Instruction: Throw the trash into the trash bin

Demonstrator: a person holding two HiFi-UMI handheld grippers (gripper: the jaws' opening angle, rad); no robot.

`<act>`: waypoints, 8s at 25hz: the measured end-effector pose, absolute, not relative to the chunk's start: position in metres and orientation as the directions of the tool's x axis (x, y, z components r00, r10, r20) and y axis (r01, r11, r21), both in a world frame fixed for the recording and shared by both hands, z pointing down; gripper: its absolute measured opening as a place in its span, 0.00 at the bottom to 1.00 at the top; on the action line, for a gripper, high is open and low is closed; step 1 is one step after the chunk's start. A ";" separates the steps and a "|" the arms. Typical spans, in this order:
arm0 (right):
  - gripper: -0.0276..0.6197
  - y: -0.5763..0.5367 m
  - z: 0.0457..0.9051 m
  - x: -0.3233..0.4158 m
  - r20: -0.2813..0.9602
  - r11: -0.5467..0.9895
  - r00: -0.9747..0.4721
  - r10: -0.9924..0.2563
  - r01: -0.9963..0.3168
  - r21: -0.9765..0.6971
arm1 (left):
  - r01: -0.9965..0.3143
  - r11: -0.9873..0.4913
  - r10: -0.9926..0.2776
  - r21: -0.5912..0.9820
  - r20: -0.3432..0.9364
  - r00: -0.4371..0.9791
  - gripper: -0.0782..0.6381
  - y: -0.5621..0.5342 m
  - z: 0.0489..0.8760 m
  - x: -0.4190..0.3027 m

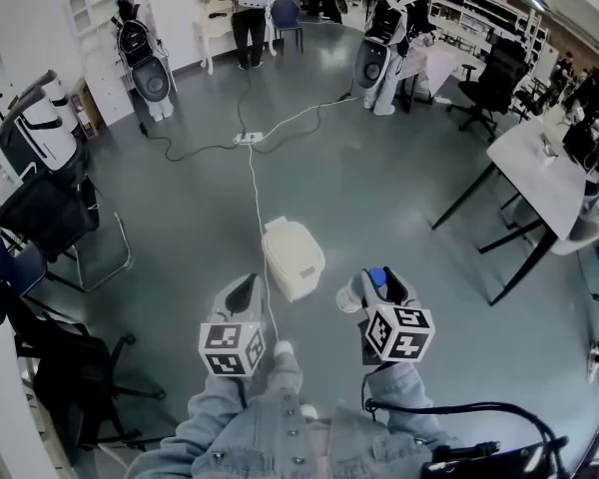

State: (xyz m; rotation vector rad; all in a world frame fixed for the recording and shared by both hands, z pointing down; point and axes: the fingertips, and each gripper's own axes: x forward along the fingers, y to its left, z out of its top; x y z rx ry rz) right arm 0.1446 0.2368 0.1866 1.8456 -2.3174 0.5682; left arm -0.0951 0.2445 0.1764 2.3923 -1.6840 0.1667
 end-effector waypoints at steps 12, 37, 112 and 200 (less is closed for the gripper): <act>0.35 0.108 0.166 0.140 0.307 0.142 -0.184 -0.934 -0.978 -0.154 | -0.927 -0.344 -0.909 0.150 0.193 0.368 0.12 0.107 0.178 -0.105; 0.35 -0.040 0.226 0.160 0.377 0.214 -0.266 -0.887 -0.961 -0.176 | -0.961 -0.186 -0.901 0.207 0.354 0.250 0.12 -0.014 0.252 -0.100; 0.35 -0.051 0.600 0.271 0.659 0.167 -0.220 -0.720 -0.976 -0.142 | -0.974 -0.126 -0.526 0.186 0.820 0.224 0.12 0.002 0.747 0.028; 0.35 -0.111 0.594 -0.037 0.647 0.430 -0.398 -0.650 -0.895 -0.119 | -0.961 0.149 -0.724 0.231 0.688 0.053 0.12 -0.010 0.629 -0.257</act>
